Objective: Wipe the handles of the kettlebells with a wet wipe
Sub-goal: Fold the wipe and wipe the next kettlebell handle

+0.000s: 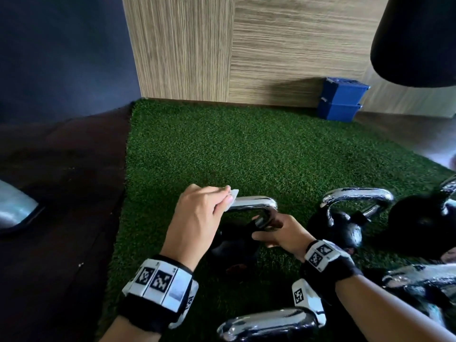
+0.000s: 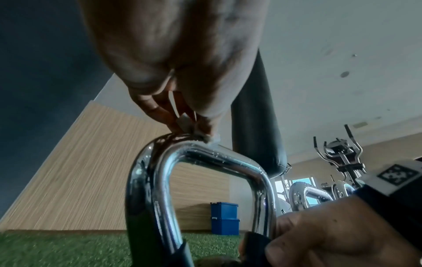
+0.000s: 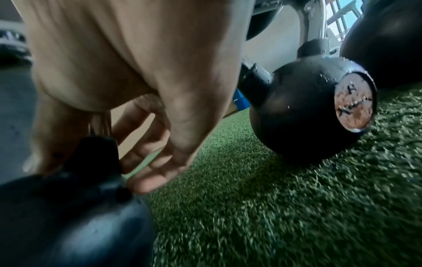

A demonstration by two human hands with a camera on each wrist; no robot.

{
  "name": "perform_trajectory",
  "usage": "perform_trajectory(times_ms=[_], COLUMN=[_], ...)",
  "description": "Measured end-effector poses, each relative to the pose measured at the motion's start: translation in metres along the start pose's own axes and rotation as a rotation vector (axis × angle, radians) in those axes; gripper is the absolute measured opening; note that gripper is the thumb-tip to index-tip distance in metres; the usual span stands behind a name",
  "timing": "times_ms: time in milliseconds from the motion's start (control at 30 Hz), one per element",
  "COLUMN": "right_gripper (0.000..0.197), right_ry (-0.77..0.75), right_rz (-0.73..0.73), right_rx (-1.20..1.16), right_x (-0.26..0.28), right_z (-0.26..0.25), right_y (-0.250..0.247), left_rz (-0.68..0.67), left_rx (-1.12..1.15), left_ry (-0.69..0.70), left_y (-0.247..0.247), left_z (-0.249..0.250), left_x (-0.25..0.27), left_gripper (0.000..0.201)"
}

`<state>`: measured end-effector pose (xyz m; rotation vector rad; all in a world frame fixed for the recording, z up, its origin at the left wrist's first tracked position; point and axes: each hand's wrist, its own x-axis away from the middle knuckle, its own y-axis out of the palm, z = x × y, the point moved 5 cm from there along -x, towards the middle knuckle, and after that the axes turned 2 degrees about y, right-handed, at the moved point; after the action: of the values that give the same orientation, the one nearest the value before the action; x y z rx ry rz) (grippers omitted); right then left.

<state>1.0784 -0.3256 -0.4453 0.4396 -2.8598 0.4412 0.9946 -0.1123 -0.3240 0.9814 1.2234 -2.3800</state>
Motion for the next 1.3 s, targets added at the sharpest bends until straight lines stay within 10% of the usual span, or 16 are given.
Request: perform_trajectory(times_ms=[300,633,1067,1300], right_gripper=[0.043,0.032,0.051,0.055], right_ry=[-0.075,-0.105,-0.138,-0.136], right_rz=[0.067,0.066,0.084,-0.029], right_rx=[-0.028,-0.039,0.17,0.279], right_x=[-0.001,0.001,-0.001,0.0], right_z=[0.015,0.015,0.002,-0.011], right_y=[0.001,0.002,-0.001,0.004], left_rz=[-0.101,0.2,0.214,0.198], left_rx=[-0.154,0.167,0.674,0.501], left_ry=[-0.048,-0.29,-0.855,-0.72], left_y=[0.0,-0.008,0.054,0.045], left_z=[0.001,-0.04,-0.082,-0.081], left_x=[0.013,0.048,0.12,0.113], left_gripper=[0.028,0.021,0.013,0.011])
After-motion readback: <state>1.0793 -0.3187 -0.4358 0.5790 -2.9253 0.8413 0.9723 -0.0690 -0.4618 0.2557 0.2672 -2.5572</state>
